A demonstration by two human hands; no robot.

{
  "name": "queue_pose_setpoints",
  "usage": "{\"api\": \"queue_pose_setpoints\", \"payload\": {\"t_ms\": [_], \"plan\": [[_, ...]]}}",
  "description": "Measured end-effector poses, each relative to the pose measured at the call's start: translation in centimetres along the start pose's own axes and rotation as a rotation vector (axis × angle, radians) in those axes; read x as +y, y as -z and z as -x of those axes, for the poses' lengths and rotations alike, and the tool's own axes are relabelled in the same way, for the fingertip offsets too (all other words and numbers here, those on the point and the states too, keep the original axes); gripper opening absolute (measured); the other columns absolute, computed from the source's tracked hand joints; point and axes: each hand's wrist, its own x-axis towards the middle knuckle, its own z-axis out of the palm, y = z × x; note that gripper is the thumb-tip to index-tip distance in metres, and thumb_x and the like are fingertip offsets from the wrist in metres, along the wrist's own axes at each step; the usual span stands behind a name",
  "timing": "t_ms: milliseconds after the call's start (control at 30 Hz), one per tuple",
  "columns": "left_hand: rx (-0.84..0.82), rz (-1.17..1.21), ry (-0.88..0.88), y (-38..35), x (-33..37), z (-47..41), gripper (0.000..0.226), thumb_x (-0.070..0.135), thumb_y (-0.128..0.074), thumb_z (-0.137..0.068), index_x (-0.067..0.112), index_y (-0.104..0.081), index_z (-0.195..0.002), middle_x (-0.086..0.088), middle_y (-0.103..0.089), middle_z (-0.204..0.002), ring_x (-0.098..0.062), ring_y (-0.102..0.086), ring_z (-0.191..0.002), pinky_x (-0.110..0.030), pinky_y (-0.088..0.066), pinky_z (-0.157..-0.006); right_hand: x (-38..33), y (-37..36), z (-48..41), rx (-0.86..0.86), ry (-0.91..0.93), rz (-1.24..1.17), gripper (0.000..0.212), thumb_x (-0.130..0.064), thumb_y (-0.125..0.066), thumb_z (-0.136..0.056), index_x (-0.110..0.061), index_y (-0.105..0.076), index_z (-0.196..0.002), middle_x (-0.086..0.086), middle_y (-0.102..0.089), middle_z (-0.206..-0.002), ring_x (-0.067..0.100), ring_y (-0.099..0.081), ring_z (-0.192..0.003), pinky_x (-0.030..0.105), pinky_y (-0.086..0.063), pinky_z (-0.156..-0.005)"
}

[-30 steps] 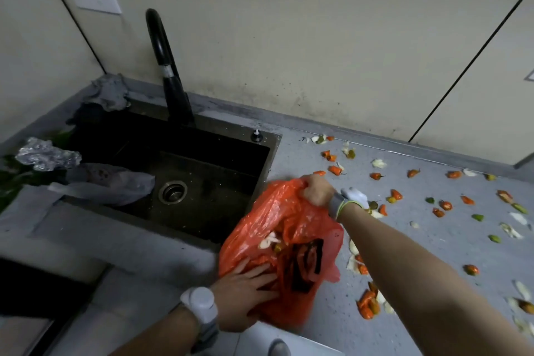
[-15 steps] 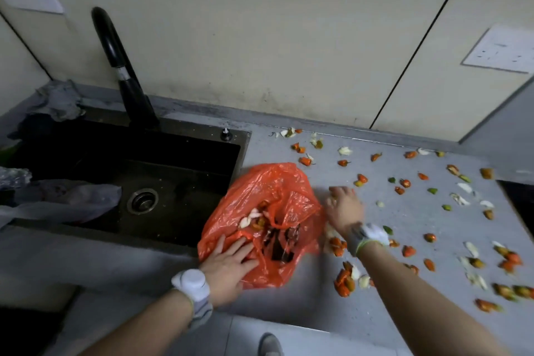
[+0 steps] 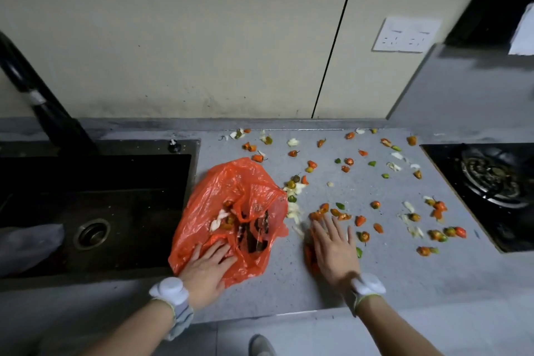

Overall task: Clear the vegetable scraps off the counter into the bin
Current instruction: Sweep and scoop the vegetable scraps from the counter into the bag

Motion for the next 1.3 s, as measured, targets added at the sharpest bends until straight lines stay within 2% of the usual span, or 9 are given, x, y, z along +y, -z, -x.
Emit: {"api": "queue_pose_setpoints", "payload": {"t_ms": [167,300,433,633,767,900,1000,1167,1300], "plan": [[0.038,0.015,0.028,-0.5,0.8,-0.2,0.061,0.036,-0.042,-0.097,0.034,-0.02,-0.154,0.004,-0.008,-0.165,-0.018,0.001,-0.152,-0.045,0.013,-0.117,-0.9,-3.1,4.4,-0.035,-0.276,-0.053,0.098,-0.081,-0.031,-0.083,-0.022,-0.011,-0.159,0.017,-0.003,-0.165,0.04,0.0,-0.152,0.06,0.002,-0.117],[0.033,0.031,0.033,-0.5,1.2,0.0,0.062,0.036,-0.042,-0.098,0.034,-0.019,-0.155,0.005,-0.006,-0.165,-0.017,0.004,-0.152,-0.047,0.011,-0.119,-1.1,-3.6,2.6,-0.04,-0.341,-0.056,0.109,-0.086,-0.03,-0.076,-0.017,-0.012,-0.158,0.023,-0.004,-0.164,0.045,-0.001,-0.15,0.065,-0.01,-0.116],[0.037,0.039,0.029,-0.8,1.3,0.4,0.062,0.036,-0.042,-0.098,0.035,-0.017,-0.155,0.006,-0.004,-0.165,-0.015,0.006,-0.152,-0.043,0.014,-0.116,-0.1,-2.9,-1.4,-0.014,-0.291,-0.114,0.107,-0.083,-0.023,-0.079,-0.014,-0.009,-0.159,0.021,-0.001,-0.165,0.04,0.005,-0.152,0.059,-0.006,-0.121],[0.055,0.083,0.052,-1.4,1.4,0.9,0.063,0.036,-0.043,-0.097,0.037,-0.017,-0.154,0.009,-0.002,-0.165,-0.012,0.007,-0.151,-0.04,0.016,-0.116,0.6,-1.7,-4.5,0.029,0.135,-0.03,0.081,-0.073,-0.031,-0.094,-0.026,-0.016,-0.157,0.0,0.001,-0.163,0.029,-0.001,-0.154,0.057,-0.008,-0.123],[0.085,0.094,0.075,-1.8,1.4,0.8,0.064,0.036,-0.044,-0.095,0.039,-0.018,-0.154,0.011,-0.003,-0.164,-0.011,0.007,-0.151,-0.039,0.017,-0.115,1.2,-0.4,-7.1,0.007,-0.167,-0.068,0.082,-0.078,-0.017,-0.09,-0.032,-0.007,-0.158,0.004,0.004,-0.167,0.038,0.006,-0.152,0.062,-0.001,-0.121],[0.106,0.096,0.082,-2.3,1.3,0.7,0.065,0.037,-0.049,-0.091,0.04,-0.025,-0.151,0.014,-0.011,-0.163,-0.01,-0.002,-0.151,-0.038,0.016,-0.118,0.3,0.3,-8.3,-0.074,-0.2,-0.124,0.084,-0.081,-0.015,-0.086,-0.032,-0.019,-0.154,0.005,-0.014,-0.165,0.036,-0.007,-0.151,0.056,-0.01,-0.122],[0.047,0.095,0.091,-2.6,1.2,0.7,0.069,0.045,-0.065,-0.072,0.044,-0.046,-0.137,0.013,-0.044,-0.15,-0.01,-0.038,-0.14,-0.035,0.013,-0.115,-1.4,-0.3,-7.6,-0.034,-0.104,-0.095,0.083,-0.083,-0.017,-0.084,-0.031,-0.034,-0.145,0.005,-0.038,-0.151,0.031,-0.029,-0.14,0.051,-0.027,-0.115],[0.138,0.13,0.082,-3.0,1.0,0.3,0.063,0.037,-0.046,-0.092,0.041,-0.025,-0.151,0.015,-0.01,-0.163,-0.008,0.001,-0.15,-0.036,0.017,-0.114,-2.7,-0.8,-5.3,-0.018,0.001,0.012,0.073,-0.074,-0.027,-0.089,-0.026,-0.04,-0.142,0.006,-0.045,-0.142,0.031,-0.038,-0.131,0.049,-0.032,-0.108],[0.129,0.167,0.105,-2.6,1.3,0.5,0.062,0.038,-0.044,-0.093,0.041,-0.023,-0.152,0.015,-0.007,-0.163,-0.007,0.004,-0.15,-0.035,0.017,-0.116,-2.5,-1.0,-4.2,0.009,0.057,0.083,0.062,-0.067,-0.029,-0.092,-0.024,-0.048,-0.132,0.005,-0.051,-0.131,0.028,-0.046,-0.118,0.046,-0.039,-0.098]]}}
